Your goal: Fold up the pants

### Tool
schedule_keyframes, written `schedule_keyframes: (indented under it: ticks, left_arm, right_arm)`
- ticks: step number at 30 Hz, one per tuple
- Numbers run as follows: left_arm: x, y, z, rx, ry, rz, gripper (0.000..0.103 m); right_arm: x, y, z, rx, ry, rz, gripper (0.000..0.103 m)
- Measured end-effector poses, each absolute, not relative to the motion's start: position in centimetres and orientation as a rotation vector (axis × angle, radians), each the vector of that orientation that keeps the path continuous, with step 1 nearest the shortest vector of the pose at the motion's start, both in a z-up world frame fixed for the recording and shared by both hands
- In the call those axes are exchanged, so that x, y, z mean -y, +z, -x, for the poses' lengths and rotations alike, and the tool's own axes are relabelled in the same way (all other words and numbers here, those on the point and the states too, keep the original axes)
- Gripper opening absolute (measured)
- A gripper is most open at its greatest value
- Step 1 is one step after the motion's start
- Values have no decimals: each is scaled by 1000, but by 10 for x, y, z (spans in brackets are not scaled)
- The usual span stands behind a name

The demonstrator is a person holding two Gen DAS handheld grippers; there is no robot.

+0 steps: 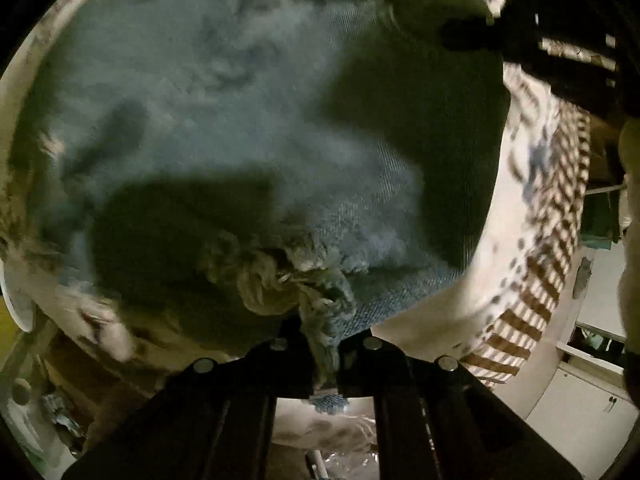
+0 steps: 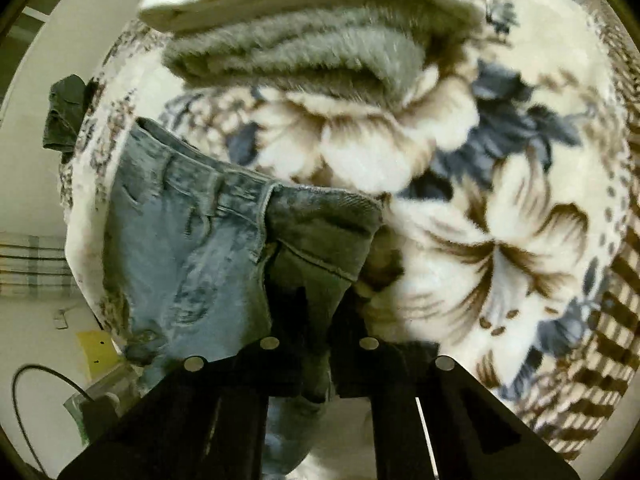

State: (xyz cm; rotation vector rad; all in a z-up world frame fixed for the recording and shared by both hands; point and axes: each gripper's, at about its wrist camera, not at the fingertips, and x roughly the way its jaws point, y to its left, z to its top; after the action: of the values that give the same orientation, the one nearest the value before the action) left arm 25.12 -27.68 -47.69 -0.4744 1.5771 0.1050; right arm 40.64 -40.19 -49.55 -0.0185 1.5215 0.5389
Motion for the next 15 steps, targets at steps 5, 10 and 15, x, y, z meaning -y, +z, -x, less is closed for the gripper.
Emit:
schedule_keyframes:
  ticks: [5,10,15]
  left_arm:
    - [231,-457,-242,-1501,124,486,4]
    - [179,-444,-237,-1456,130,541,4]
    - [143,-441,-226,-1445,124,626,4]
  right_arm:
    - [397,-455,-404,-1486,525,0,8]
    - [366,-415,-404,-1469,509,-23,8]
    - [310,-387,-406,-1462,504,1,8]
